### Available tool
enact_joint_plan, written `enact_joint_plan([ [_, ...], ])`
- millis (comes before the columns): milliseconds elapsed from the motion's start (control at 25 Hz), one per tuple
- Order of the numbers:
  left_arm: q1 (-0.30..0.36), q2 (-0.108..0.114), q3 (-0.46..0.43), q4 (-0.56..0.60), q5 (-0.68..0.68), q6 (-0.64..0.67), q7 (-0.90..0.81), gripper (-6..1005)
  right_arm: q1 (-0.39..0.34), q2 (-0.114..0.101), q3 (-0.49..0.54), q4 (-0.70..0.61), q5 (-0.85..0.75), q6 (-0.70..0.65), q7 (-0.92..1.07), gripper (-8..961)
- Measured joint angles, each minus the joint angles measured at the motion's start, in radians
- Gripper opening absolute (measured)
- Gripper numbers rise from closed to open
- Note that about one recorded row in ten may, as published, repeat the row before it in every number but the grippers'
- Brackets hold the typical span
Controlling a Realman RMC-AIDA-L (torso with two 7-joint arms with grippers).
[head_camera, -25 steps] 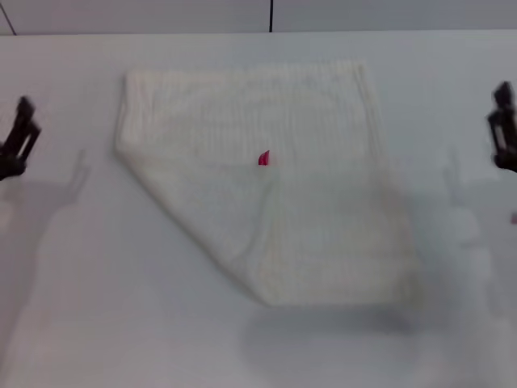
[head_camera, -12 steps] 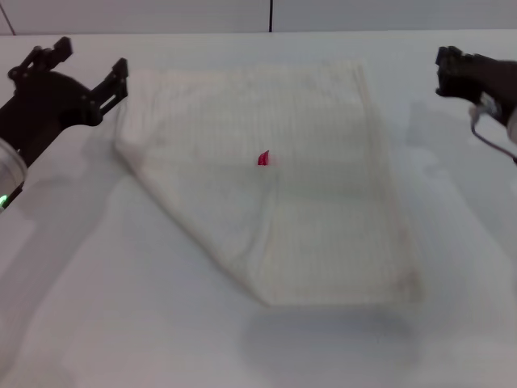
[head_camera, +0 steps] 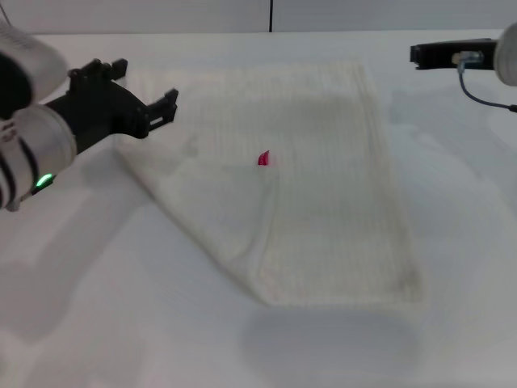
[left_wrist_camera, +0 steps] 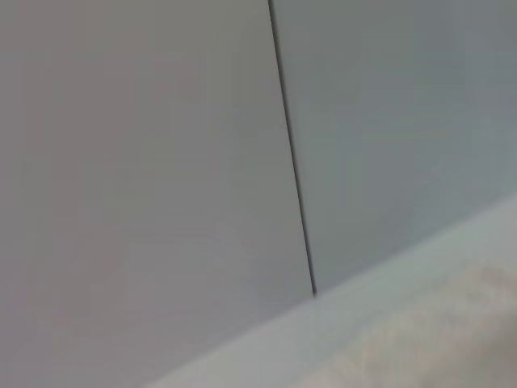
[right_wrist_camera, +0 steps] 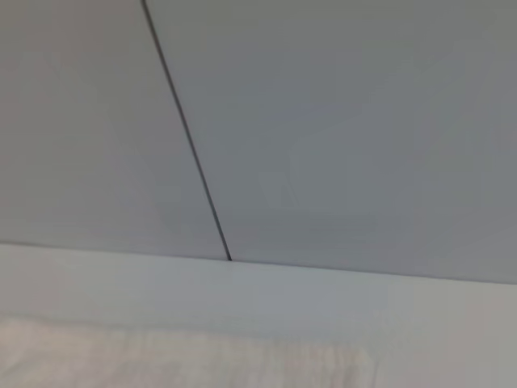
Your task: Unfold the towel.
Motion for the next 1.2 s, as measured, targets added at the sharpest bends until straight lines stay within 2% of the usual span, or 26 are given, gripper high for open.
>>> enact_joint_plan([
  [120, -0.034, -0.03, -0.035, -0.018, -0.043, -0.148, 0.09, 751, 0.028, 0.002, 0.001, 0.014, -0.016, -0.009, -0.001, -2],
  [200, -0.051, -0.065, -0.083, -0.025, -0.108, -0.236, 0.199, 748, 0.041, 0.001, 0.002, 0.019, -0.016, -0.019, -0.001, -2],
  [320, -0.056, -0.153, -0.206, -0.035, -0.222, -0.374, 0.44, 743, 0.07, -0.003, 0.013, 0.037, -0.017, -0.05, -0.001, -2],
  [400, -0.057, -0.233, -0.31, -0.039, -0.277, -0.484, 0.614, 740, 0.1, -0.007, 0.03, 0.066, -0.024, -0.081, -0.001, -2],
  [480, -0.07, -0.282, -0.38, -0.04, -0.307, -0.568, 0.735, 736, 0.154, -0.01, 0.058, 0.123, -0.051, -0.121, -0.001, -2],
  [560, -0.09, -0.285, -0.385, -0.038, -0.339, -0.603, 0.779, 733, 0.201, -0.014, 0.074, 0.189, -0.072, -0.143, 0.001, -2],
  [800, -0.112, -0.286, -0.312, -0.027, -0.365, -0.607, 0.773, 724, 0.314, -0.027, 0.094, 0.369, -0.115, -0.137, 0.0, -2],
  [1200, -0.156, -0.292, -0.221, 0.062, -0.37, -0.547, 0.754, 708, 0.388, -0.041, 0.116, 0.502, -0.12, -0.089, -0.001, -1],
])
